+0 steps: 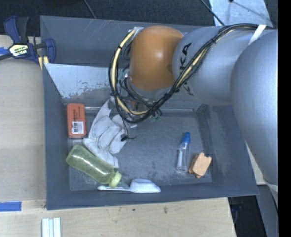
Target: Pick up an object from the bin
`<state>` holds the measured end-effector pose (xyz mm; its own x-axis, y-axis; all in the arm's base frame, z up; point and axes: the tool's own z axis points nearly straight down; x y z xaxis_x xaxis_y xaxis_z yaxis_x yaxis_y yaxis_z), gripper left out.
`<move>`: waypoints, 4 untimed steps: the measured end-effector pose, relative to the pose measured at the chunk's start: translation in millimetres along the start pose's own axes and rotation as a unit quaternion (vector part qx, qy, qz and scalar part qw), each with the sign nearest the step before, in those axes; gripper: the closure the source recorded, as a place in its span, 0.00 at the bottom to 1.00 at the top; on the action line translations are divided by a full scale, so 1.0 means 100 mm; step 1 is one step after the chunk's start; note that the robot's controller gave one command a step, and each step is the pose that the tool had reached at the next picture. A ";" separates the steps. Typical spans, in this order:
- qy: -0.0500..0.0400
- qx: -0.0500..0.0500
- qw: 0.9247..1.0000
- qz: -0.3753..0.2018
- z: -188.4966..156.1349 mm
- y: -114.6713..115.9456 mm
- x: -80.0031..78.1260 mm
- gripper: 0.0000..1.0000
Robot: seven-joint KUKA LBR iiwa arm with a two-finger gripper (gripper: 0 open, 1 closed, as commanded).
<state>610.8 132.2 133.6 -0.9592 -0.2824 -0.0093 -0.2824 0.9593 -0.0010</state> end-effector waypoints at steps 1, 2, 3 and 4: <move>0.002 -0.001 0.998 -0.055 0.11 0.02 0.04 0.00; 0.002 0.000 0.992 -0.128 0.48 -0.02 0.26 0.00; -0.001 -0.001 0.987 -0.159 0.54 0.17 0.09 1.00; -0.001 -0.001 0.987 -0.159 0.54 0.17 0.09 1.00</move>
Offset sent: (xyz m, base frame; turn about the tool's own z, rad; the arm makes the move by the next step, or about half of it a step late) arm -0.0317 -0.0113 -0.0576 -0.2672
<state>597.6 146.3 79.4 -0.8226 -0.5686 -0.0115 -0.5686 0.8226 -0.0015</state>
